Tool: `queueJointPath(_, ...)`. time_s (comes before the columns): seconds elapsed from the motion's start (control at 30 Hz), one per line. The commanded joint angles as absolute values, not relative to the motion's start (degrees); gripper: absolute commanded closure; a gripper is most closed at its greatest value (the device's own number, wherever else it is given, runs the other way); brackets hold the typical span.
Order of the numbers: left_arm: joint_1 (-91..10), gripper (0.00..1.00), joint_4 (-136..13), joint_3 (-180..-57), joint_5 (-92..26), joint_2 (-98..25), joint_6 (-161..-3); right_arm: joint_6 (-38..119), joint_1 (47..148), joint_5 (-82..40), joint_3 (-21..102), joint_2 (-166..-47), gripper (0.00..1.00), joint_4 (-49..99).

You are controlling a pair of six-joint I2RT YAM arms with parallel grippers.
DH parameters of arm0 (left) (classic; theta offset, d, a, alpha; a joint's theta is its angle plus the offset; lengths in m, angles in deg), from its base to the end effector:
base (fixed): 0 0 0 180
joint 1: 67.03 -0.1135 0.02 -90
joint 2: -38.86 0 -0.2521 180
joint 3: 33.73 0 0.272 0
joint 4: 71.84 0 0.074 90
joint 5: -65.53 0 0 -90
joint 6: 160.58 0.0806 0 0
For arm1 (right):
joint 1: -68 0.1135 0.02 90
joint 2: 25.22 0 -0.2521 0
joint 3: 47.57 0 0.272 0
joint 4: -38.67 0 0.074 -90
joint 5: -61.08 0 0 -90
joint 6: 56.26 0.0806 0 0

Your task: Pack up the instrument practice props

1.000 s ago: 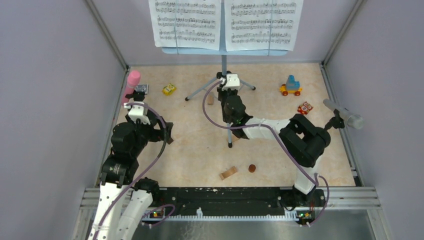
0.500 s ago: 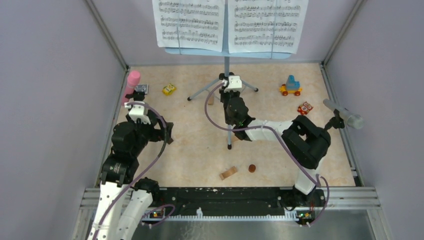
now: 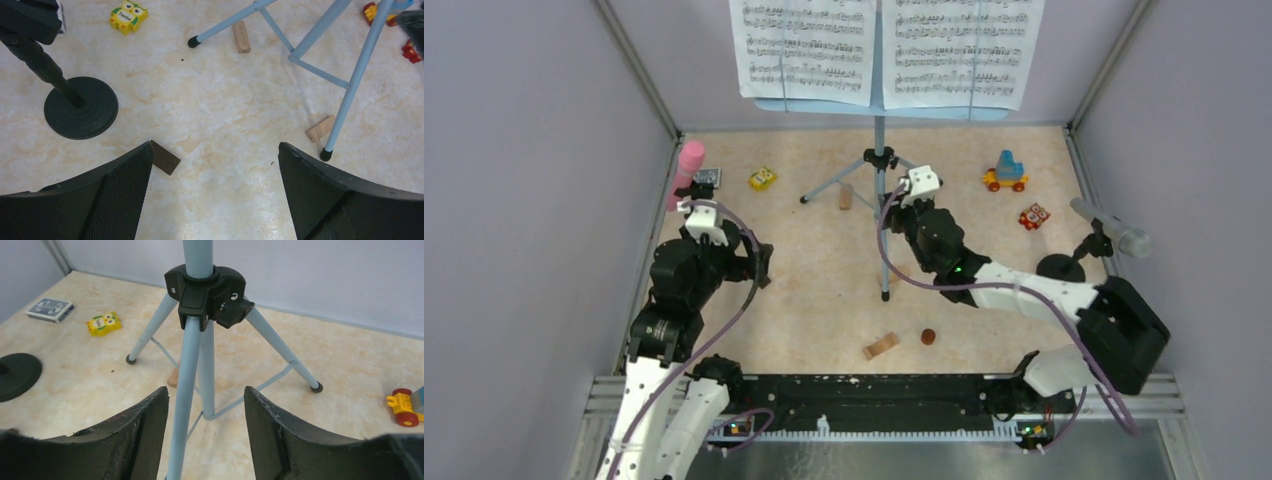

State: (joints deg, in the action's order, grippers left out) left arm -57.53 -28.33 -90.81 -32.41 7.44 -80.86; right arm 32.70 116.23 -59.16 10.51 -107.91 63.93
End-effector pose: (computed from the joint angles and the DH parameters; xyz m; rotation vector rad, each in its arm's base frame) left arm 0.1919 -0.0434 0.3156 0.0828 1.8939 -0.3664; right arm 0.2826 0.2555 0.2519 -0.2544 1.5451 0.2375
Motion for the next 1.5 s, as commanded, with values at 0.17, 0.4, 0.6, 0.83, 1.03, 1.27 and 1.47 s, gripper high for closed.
queueJointPath(0.17,-57.40,0.01,-20.20,-103.09,-34.03,-4.97,-81.91,59.09,114.85,-48.78,22.05,-88.63,0.35,-0.46)
queueJointPath(0.4,-57.36,0.02,-13.35,-110.72,-37.95,-7.81,-85.59,68.61,114.85,-41.01,27.55,-80.74,0.15,-23.73)
queueJointPath(0.6,-57.36,0.02,-8.53,-116.61,-40.82,-9.02,-89.35,72.06,114.86,-43.00,28.47,-72.44,0.11,-27.49)
queueJointPath(0.83,-57.36,0.02,-9.26,-131.97,-46.45,-11.79,-88.40,68.70,114.85,-42.35,29.35,-64.14,0.10,-20.36)
queueJointPath(1.03,-57.36,0.01,-16.63,-144.20,-51.07,-16.34,-91.51,64.05,114.85,-38.81,38.37,-63.34,0.10,-16.73)
queueJointPath(1.27,-57.36,0.01,-24.25,-154.75,-60.38,-25.33,-95.36,56.23,114.85,-38.86,54.27,-70.62,0.12,-22.81)
queueJointPath(1.47,-55.36,0.01,-29.29,-165.16,-62.89,-34.67,-96.88,52.77,114.85,-41.99,68.08,-78.61,0.14,-24.43)
